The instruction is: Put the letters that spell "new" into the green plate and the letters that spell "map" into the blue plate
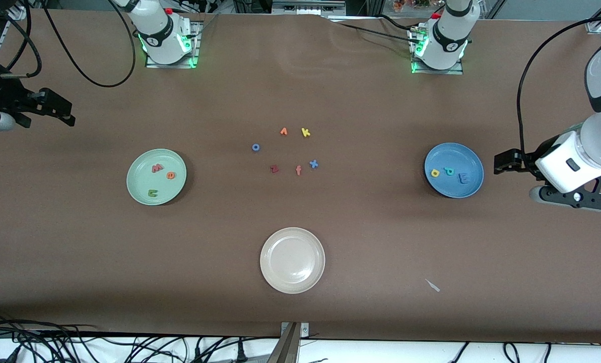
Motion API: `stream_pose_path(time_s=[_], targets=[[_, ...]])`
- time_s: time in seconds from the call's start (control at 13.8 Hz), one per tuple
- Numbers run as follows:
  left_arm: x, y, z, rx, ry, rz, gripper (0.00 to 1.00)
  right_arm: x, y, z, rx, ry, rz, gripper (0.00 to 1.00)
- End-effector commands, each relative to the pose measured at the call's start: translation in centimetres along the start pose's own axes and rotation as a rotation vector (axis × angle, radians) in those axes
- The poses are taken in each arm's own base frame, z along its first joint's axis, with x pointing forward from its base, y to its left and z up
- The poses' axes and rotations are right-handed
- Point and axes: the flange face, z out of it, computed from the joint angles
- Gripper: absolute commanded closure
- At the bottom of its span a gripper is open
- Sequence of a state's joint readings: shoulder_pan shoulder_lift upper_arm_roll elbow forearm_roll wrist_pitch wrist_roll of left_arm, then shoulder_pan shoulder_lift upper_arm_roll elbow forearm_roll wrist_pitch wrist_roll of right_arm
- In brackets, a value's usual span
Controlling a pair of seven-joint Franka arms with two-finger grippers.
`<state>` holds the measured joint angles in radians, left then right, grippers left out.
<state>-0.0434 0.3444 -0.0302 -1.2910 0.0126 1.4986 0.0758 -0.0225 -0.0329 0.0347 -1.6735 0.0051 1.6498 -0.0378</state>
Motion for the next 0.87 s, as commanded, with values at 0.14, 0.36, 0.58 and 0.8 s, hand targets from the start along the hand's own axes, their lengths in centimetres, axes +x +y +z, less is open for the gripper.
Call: stream_pose_path(time_s=[0.14, 0.36, 0.58, 0.8], targets=[[-1.2, -1.1, 0.3, -0.024, 0.000, 0.068, 0.00, -0.2, -0.2, 0.0, -0.015, 0.007, 0.003, 0.00], [-1.8, -1.3, 1.6, -0.027, -0.084, 0.066, 0.00, -0.1, -0.2, 0.0, -0.015, 0.009, 0.001, 0.00], [-1.8, -1.7, 1.8, -0.029, -0.089, 0.060, 0.00, -0.2, -0.2, 0.1, -0.014, 0.006, 0.001, 0.00], [-1.9, -2.6, 1.7, -0.029, -0.086, 0.045, 0.00, -0.2, -0.2, 0.1, -0.014, 0.006, 0.001, 0.00]])
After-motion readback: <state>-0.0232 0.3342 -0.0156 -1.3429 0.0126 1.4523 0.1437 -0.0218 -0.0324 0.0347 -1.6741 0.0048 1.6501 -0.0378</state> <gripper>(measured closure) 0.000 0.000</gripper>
